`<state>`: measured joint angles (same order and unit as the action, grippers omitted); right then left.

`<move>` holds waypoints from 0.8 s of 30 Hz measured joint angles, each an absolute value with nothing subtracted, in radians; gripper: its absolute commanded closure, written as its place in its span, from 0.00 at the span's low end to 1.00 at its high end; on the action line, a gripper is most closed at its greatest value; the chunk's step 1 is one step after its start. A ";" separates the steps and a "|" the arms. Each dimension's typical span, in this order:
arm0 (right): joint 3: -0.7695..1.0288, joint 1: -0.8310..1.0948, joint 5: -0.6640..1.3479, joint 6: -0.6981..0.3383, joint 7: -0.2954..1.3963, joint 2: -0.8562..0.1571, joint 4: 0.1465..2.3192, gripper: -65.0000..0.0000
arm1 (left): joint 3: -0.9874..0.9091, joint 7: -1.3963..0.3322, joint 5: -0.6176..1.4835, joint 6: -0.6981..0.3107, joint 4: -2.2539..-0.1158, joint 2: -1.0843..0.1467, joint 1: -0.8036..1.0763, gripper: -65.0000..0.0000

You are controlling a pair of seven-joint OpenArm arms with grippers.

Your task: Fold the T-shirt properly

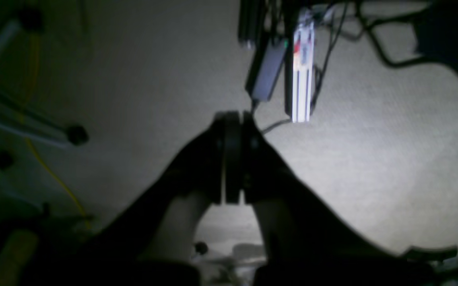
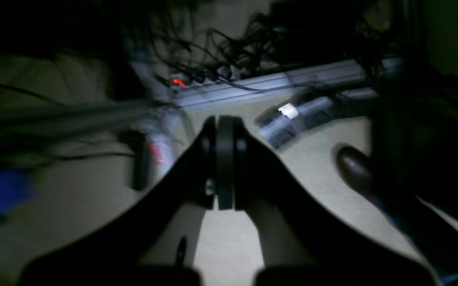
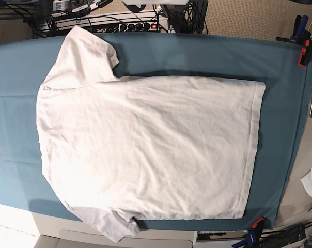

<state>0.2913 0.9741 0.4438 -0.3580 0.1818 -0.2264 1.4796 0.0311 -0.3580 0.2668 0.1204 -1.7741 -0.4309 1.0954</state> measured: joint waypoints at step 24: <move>0.931 0.710 1.341 -0.569 0.715 -0.055 1.592 0.84 | -0.154 -0.486 0.439 -0.387 -2.128 -0.477 1.193 1.00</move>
